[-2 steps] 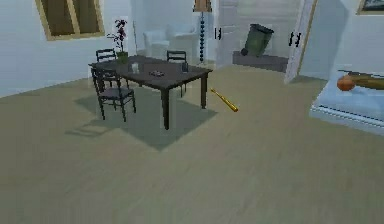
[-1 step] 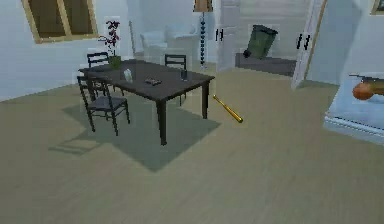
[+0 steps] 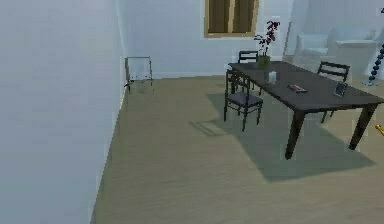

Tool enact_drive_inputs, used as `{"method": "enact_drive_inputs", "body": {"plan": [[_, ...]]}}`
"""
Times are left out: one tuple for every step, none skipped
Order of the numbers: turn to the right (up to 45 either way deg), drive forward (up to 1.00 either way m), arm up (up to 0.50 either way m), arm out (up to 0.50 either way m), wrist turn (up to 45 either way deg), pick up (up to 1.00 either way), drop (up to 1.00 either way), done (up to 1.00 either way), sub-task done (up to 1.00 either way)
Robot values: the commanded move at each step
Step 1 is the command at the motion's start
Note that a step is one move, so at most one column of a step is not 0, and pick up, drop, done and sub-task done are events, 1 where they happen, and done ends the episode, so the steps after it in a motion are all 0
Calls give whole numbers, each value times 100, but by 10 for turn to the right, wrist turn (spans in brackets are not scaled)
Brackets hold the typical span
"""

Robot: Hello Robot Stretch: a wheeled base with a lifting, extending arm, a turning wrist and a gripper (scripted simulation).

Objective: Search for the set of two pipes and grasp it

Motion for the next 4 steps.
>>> {"method": "enact_drive_inputs", "body": {"plan": [[0, 100, 0, 0, 0, 0, 0, 0, 0], [0, 100, 0, 0, 0, 0, 0, 0, 0], [0, 100, 0, 0, 0, 0, 0, 0, 0], [-30, 0, 0, 0, 0, 0, 0, 0, 0]]}}
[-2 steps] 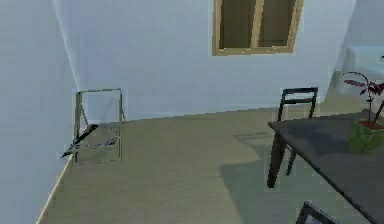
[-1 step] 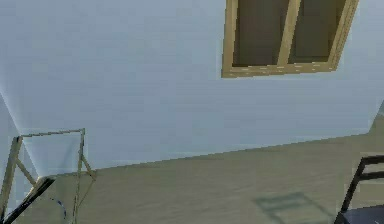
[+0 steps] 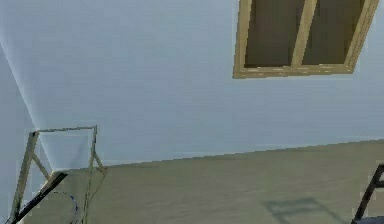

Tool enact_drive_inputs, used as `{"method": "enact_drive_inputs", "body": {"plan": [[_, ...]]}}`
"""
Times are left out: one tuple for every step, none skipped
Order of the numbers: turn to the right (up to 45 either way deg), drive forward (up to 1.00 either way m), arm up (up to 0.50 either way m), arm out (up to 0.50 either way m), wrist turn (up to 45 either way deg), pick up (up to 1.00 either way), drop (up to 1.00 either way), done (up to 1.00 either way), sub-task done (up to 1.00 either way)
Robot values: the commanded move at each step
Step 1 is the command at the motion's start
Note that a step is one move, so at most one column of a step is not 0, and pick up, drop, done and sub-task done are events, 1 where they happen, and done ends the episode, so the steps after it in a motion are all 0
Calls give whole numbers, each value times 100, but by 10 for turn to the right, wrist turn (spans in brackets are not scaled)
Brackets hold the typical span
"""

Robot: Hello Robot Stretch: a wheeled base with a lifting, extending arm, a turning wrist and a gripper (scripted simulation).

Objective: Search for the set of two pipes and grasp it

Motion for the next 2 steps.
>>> {"method": "enact_drive_inputs", "body": {"plan": [[0, 70, 0, 0, 0, 0, 0, 0, 0], [450, 0, 0, 0, 0, 0, 0, 0, 0]]}}
